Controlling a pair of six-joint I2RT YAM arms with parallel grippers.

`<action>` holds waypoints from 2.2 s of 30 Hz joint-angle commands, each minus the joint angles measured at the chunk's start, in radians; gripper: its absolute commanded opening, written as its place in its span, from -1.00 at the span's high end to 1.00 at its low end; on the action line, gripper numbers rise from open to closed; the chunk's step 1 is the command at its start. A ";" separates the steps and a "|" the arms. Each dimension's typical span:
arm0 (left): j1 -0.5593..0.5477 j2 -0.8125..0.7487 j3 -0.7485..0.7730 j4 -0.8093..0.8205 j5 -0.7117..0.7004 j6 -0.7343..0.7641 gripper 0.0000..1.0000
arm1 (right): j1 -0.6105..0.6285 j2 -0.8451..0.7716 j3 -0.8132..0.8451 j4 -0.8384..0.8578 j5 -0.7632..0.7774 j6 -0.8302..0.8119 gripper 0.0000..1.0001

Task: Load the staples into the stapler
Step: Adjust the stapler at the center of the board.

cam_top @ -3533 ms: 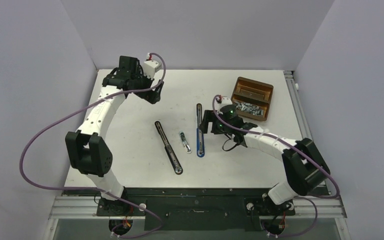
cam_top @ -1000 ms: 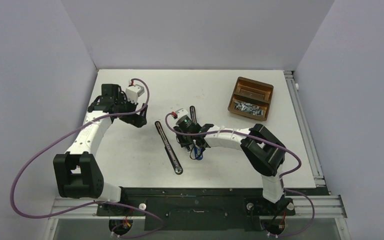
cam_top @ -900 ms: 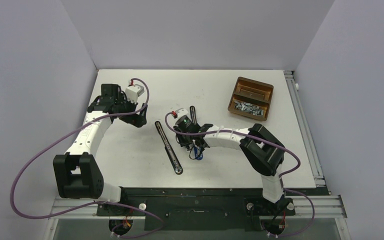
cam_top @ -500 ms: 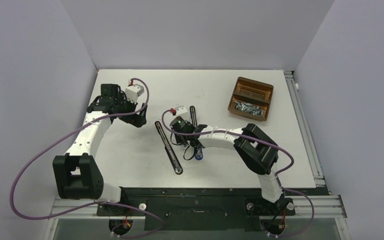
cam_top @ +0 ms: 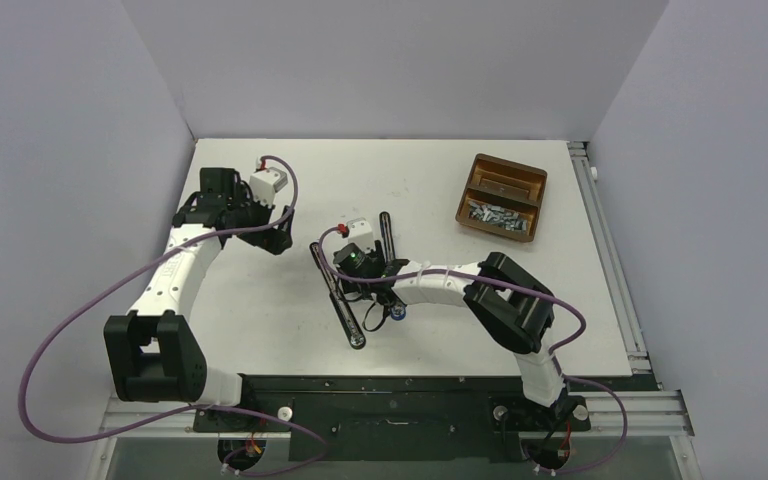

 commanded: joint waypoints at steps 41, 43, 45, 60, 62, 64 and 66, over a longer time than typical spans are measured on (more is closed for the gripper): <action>0.283 0.036 0.216 0.023 0.158 -0.289 -0.92 | -0.001 0.355 0.678 -0.299 -0.182 -0.121 -0.19; 0.283 0.035 0.214 0.022 0.155 -0.287 -0.92 | -0.005 0.367 0.685 -0.292 -0.194 -0.111 -0.07; 0.283 0.031 0.214 0.022 0.150 -0.288 -0.92 | -0.009 0.380 0.701 -0.283 -0.199 -0.105 0.06; 0.253 -0.003 0.189 0.028 0.131 -0.265 -0.92 | -0.065 0.405 0.761 -0.242 -0.019 0.034 0.83; 0.245 -0.007 0.185 0.029 0.127 -0.261 -0.92 | -0.075 0.402 0.760 -0.242 0.004 0.061 0.83; 0.239 -0.011 0.180 0.030 0.123 -0.257 -0.92 | -0.079 0.396 0.749 -0.231 0.013 0.075 0.83; 0.236 -0.011 0.175 0.033 0.121 -0.253 -0.92 | -0.080 0.392 0.740 -0.225 0.026 0.090 0.83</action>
